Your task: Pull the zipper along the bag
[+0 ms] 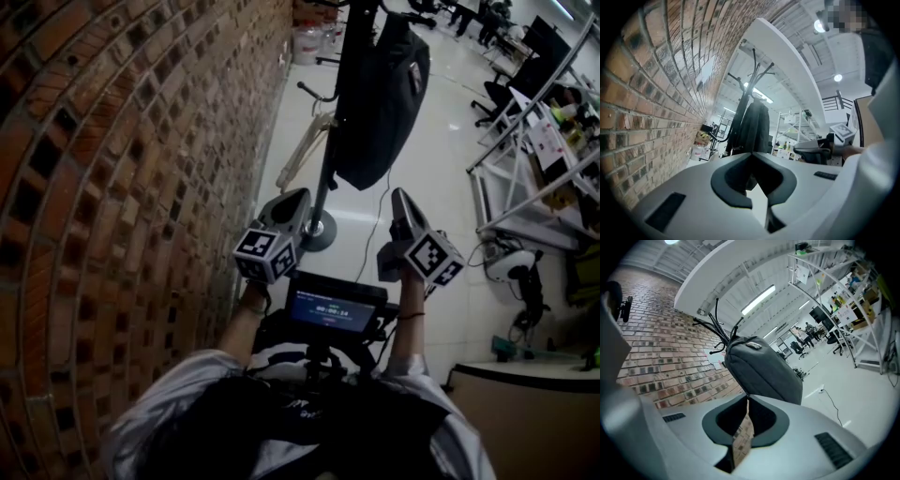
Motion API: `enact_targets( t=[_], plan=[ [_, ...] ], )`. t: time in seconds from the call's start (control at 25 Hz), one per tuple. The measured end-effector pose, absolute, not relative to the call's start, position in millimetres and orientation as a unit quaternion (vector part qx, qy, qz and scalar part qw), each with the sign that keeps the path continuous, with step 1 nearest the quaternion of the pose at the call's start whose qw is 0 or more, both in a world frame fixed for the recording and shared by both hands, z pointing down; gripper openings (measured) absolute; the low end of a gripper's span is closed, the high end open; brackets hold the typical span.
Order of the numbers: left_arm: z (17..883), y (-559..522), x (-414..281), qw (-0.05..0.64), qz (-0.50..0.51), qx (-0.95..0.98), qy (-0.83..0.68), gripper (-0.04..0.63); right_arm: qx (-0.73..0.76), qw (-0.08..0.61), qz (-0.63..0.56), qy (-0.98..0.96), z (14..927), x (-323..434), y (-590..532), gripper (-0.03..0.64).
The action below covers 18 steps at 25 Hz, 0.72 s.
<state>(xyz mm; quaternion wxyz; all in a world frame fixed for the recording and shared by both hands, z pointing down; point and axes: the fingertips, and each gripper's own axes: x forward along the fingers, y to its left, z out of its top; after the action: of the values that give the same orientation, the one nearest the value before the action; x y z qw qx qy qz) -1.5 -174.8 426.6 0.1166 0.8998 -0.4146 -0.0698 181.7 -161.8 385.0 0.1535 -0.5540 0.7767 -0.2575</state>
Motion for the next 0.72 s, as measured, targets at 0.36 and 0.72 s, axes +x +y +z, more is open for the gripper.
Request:
enact_targets(
  t=[0.36,0.72],
  plan=[
    [427,-130,39,0.118,-0.061,0.896,-0.424,0.002,-0.511,0.129,-0.212,0.823,401,175,-110,-0.009],
    [432,-109,53,0.112,-0.046,0.894,-0.43,0.002,-0.506,0.079,-0.173,0.841,415,155,-93,-0.011]
  ],
)
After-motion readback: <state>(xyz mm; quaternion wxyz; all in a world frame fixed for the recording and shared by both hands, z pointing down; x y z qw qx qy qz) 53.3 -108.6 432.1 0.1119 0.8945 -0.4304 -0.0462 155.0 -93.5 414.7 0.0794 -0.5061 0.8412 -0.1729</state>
